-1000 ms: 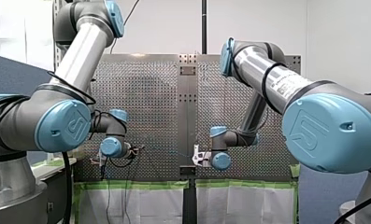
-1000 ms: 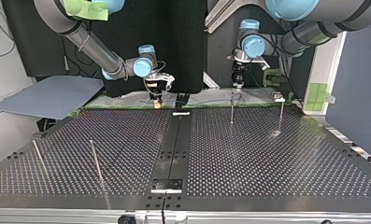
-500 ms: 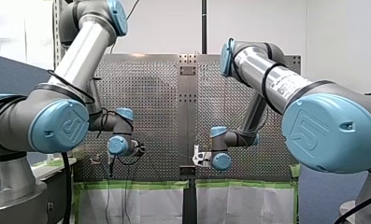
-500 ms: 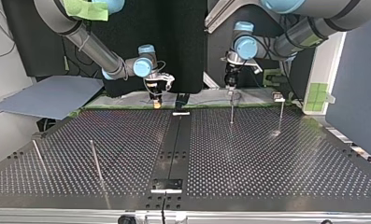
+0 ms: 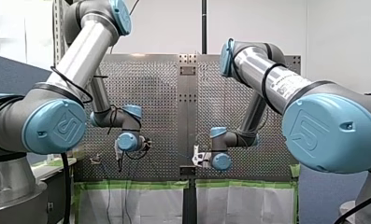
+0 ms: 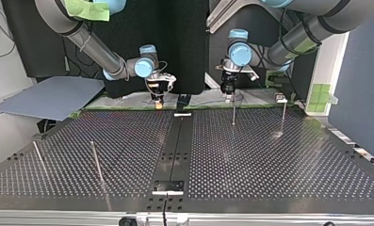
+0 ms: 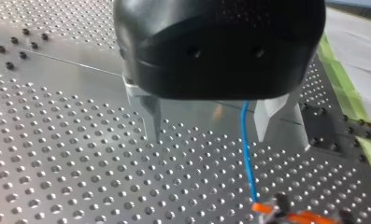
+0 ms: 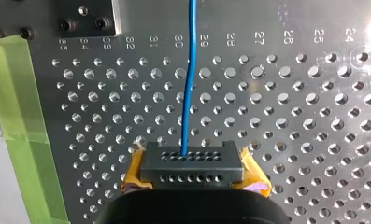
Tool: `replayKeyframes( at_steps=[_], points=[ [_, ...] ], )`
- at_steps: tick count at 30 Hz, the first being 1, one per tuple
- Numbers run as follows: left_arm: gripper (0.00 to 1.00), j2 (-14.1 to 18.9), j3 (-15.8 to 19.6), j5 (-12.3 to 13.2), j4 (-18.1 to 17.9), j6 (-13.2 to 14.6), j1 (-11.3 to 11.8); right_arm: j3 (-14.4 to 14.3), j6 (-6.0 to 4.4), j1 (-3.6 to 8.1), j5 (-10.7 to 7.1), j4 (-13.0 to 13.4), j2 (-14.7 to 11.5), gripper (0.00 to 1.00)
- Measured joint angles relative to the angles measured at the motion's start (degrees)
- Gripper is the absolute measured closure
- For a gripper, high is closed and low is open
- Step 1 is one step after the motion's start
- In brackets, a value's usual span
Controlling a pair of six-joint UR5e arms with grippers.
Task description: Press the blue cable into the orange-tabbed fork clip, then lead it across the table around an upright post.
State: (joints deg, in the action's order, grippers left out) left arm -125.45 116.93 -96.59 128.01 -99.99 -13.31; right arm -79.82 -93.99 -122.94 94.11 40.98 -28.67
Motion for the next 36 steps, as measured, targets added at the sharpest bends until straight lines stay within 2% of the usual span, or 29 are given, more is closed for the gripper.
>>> replayKeyframes(
  at_steps=[10,15,21,36],
  points=[
    [0.0,-4.9,-3.9,-2.4,0.3,0.7,-1.0,0.0,0.02,-0.06,-0.14,-0.1,0.0,1.0],
    [0.0,-7.1,-6.4,-3.8,2.0,0.7,-1.4,0.0,0.09,0.05,-0.28,-0.3,0.0,1.0],
    [0.0,-7.7,-8.8,-5.7,2.8,0.7,-1.7,0.0,0.1,0.0,-0.28,-0.4,0.0,1.0],
    [0.0,-7.9,-11.6,-6.4,3.5,0.6,-2.1,0.0,0.11,-0.12,-0.4,-0.7,0.0,1.0]
  ],
)
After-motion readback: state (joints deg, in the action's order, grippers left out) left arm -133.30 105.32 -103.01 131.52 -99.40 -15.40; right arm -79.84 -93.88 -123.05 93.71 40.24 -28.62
